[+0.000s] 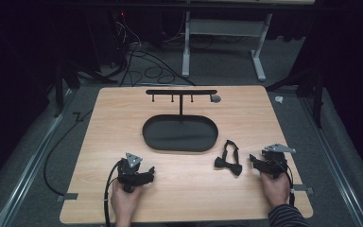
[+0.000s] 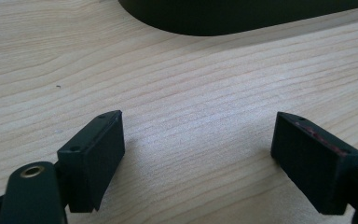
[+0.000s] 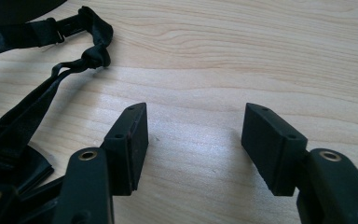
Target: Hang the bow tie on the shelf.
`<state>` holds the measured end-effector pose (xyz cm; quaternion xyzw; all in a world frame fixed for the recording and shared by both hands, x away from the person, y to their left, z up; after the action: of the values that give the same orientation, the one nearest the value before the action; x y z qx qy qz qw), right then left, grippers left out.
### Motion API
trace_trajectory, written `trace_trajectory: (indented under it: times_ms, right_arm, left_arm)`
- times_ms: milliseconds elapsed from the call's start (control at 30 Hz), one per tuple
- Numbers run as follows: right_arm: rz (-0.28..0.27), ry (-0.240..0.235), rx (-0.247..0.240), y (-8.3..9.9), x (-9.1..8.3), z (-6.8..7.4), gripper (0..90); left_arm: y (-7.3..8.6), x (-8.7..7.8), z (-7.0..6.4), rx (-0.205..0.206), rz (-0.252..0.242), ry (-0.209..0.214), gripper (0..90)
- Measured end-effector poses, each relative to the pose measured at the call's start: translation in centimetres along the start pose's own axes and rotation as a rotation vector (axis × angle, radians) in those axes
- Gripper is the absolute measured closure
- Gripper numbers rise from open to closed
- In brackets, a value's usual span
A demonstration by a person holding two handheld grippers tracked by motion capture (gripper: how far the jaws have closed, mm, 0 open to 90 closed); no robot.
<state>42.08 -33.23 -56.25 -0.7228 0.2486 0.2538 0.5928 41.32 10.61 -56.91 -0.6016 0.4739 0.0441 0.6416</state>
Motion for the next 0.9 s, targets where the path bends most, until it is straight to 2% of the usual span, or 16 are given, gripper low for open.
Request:
trace_trajectory:
  times_ms: [900]
  right_arm:
    - [0.000,0.001,0.003,-0.05,0.04,0.19,40.9]
  left_arm:
    - [-0.03,0.02,0.01,-0.002,-0.001,0.001,17.8]
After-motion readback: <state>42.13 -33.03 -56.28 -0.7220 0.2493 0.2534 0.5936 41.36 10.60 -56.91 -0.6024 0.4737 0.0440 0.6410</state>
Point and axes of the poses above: each handheld gripper's, and its own axes: x roughly forward along the jaws, y roughly out of its underside, z roughly to its left, the point moved 9 cm from there along x, roughly forward along the jaws, and after that the axes turned 13 degrees about y, right-handed, at the moved point
